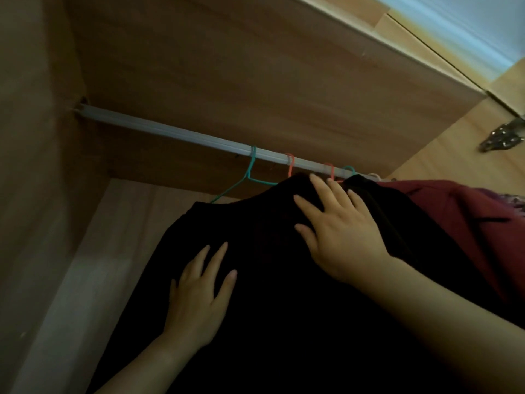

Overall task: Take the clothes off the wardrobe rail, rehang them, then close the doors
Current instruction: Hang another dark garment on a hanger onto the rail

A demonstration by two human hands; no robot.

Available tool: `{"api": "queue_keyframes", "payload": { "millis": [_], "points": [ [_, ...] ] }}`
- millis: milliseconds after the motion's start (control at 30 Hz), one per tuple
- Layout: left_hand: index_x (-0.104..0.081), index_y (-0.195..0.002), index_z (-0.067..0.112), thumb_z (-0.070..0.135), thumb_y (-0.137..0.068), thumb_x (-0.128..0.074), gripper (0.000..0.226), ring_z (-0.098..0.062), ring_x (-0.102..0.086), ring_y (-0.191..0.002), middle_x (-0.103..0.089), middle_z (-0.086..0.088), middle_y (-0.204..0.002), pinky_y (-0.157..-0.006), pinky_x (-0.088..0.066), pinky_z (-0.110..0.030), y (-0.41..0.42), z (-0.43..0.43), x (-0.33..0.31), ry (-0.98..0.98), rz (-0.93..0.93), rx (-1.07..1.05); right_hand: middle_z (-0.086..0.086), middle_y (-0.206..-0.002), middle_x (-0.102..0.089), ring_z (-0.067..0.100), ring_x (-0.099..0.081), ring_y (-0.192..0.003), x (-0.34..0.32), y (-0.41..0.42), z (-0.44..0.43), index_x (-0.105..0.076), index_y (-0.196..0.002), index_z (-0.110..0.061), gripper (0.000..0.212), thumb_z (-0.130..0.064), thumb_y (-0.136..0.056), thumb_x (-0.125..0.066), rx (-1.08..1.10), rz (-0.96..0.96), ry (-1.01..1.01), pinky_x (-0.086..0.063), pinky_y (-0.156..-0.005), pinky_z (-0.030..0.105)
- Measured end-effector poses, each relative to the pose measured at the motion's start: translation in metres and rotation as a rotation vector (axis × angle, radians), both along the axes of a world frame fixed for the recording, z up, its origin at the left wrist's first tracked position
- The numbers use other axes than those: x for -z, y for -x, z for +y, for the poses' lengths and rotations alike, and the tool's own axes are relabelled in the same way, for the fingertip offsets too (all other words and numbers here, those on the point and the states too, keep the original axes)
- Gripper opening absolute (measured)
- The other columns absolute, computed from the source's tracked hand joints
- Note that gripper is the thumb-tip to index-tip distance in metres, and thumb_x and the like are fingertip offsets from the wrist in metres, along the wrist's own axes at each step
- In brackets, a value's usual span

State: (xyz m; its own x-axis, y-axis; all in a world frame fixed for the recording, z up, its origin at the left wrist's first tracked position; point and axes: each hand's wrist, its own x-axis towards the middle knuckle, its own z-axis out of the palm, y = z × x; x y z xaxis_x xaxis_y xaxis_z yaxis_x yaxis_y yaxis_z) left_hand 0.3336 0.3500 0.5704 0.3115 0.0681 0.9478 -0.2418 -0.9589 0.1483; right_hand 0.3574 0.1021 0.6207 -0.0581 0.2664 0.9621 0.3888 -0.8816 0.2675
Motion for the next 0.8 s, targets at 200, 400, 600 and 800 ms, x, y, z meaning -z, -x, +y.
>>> {"api": "queue_keyframes", "payload": {
  "millis": [200, 400, 600, 800],
  "points": [
    [-0.007, -0.142, 0.055, 0.076, -0.071, 0.002, 0.074, -0.006, -0.002, -0.143, -0.002, 0.018, -0.156, -0.116, -0.004, -0.054, 0.012, -0.044, 0.093, -0.107, 0.127, -0.114, 0.01, -0.139, -0.049, 0.029, -0.043, -0.13, 0.115, -0.002, -0.023, -0.059, -0.125, -0.021, 0.057, -0.052, -0.088, -0.029, 0.033, 0.11, -0.024, -0.027, -0.105, 0.043],
    [-0.007, -0.144, 0.05, 0.071, -0.078, -0.003, 0.069, -0.009, -0.001, -0.144, -0.007, 0.014, -0.157, -0.114, -0.003, -0.052, 0.02, -0.092, 0.192, -0.175, 0.15, -0.124, 0.007, -0.148, -0.037, 0.026, -0.032, -0.137, 0.234, 0.019, -0.056, -0.047, -0.135, -0.022, 0.057, -0.053, -0.09, -0.03, 0.01, 0.282, 0.035, -0.024, -0.107, 0.037],
    [-0.018, -0.143, 0.045, 0.067, -0.087, -0.015, 0.06, -0.016, -0.02, -0.142, -0.024, 0.007, -0.154, -0.112, -0.02, -0.058, 0.046, -0.136, 0.291, -0.192, 0.247, 0.008, 0.007, -0.14, -0.047, 0.023, -0.04, -0.132, 0.349, 0.055, -0.098, -0.053, -0.13, -0.02, 0.051, -0.047, -0.091, -0.034, 0.002, 0.493, 0.068, -0.029, -0.107, 0.035],
    [-0.032, -0.141, 0.04, 0.066, -0.089, -0.024, 0.059, -0.002, -0.028, -0.13, -0.032, 0.016, -0.145, -0.105, -0.033, -0.038, 0.089, -0.192, 0.411, -0.137, 0.464, 0.36, 0.004, -0.147, -0.038, 0.02, -0.028, -0.139, 0.463, 0.113, -0.166, -0.047, -0.135, -0.02, 0.048, -0.043, -0.094, -0.04, -0.118, 0.758, 0.095, -0.032, -0.109, 0.035]
  ]
}}
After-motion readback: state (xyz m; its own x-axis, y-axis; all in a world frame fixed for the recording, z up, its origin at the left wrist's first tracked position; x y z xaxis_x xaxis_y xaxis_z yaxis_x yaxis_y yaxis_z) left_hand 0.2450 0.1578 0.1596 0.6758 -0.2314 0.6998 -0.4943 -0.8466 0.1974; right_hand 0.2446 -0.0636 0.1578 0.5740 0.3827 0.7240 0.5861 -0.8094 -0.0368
